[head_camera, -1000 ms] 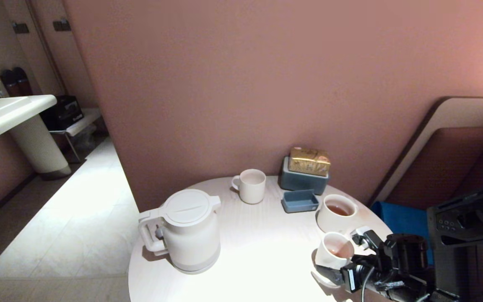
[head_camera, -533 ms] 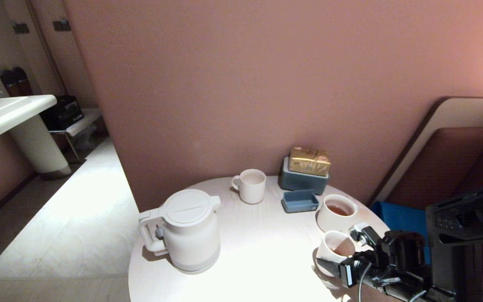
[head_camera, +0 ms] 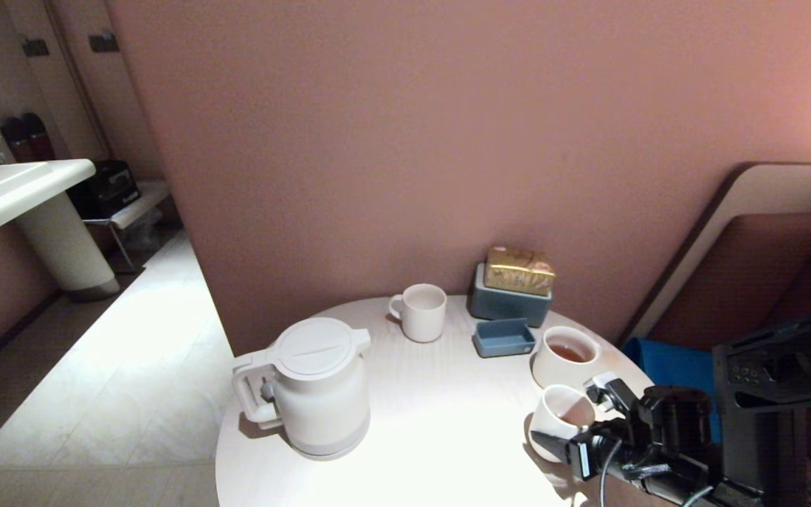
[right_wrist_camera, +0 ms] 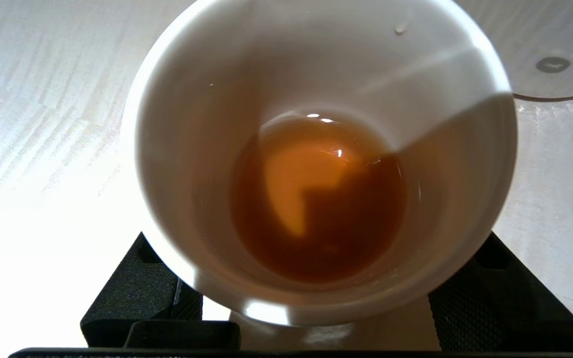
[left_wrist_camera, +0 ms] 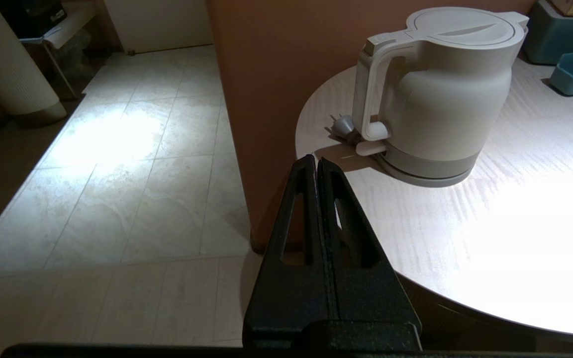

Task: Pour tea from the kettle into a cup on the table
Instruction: Pick up the cup

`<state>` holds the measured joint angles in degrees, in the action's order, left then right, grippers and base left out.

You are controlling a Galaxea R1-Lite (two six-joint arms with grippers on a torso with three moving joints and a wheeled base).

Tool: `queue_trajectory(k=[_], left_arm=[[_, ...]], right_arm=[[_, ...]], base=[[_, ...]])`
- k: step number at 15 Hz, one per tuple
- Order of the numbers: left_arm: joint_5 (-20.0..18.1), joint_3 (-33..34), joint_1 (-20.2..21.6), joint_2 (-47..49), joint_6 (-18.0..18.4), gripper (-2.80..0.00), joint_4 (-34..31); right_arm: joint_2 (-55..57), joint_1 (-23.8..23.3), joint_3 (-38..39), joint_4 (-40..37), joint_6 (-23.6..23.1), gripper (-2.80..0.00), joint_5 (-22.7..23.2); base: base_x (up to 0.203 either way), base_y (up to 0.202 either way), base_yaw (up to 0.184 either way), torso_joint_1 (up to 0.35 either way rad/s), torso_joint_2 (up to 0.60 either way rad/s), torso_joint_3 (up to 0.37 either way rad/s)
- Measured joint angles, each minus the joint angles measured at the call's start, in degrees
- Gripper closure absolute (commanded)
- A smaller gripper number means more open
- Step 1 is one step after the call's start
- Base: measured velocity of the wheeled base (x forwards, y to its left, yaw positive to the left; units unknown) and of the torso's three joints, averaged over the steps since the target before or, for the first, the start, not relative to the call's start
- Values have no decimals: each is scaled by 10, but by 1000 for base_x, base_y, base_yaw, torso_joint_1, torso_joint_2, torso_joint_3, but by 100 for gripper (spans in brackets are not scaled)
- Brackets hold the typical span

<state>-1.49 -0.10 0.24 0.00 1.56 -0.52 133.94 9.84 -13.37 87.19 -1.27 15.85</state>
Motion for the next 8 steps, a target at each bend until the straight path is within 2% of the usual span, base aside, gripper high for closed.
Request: queue_trajectory(k=[8], left_arm=[[0,0,0,0,0,0,0]], right_arm=[[-49,-3,56,0,-1,0,-19]], base=[[0,0,0,0,0,0]])
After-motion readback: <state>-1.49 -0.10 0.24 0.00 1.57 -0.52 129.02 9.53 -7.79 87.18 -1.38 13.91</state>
